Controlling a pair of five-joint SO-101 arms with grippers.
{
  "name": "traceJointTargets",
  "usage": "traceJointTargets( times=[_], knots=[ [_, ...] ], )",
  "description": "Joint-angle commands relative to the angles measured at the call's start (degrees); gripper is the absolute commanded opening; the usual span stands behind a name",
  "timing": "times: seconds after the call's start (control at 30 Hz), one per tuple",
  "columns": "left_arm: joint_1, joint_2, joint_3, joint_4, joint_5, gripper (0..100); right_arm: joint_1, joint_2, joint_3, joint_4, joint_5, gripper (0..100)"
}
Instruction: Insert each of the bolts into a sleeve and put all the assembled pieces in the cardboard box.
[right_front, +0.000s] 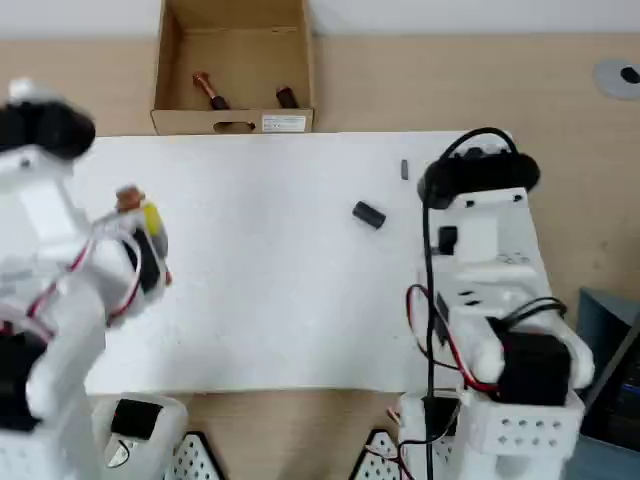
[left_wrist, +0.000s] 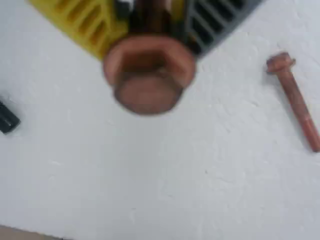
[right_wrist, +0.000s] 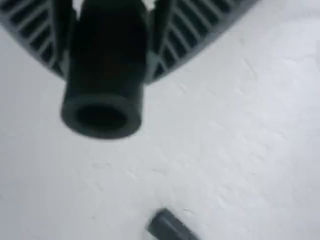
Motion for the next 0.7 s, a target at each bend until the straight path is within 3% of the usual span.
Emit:
traceJointTargets(
  times=[0.0, 0.17, 0.33, 0.43, 0.67],
  knots=[
    [0.2, -11.5, 16.0, -7.7, -0.4, 0, -6.5, -0.3, 2.2, -4.0, -4.0, 0.9],
    [0.2, -29.7, 36.9, -17.7, 0.0, 0, -14.6, -0.3, 4.7, -9.5, -5.3, 0.9],
    [0.2, -45.0, 51.6, -22.1, 0.5, 0, -19.7, -0.3, 8.5, -15.4, -5.2, 0.9],
    [0.1, -52.0, 56.9, -23.4, 3.5, 0, -23.8, -0.3, 10.6, -18.5, -5.0, 0.9],
    [0.1, -51.1, 58.3, -30.2, 14.6, 0, -35.7, -0.3, 15.9, -25.6, -5.0, 0.9]
  ],
)
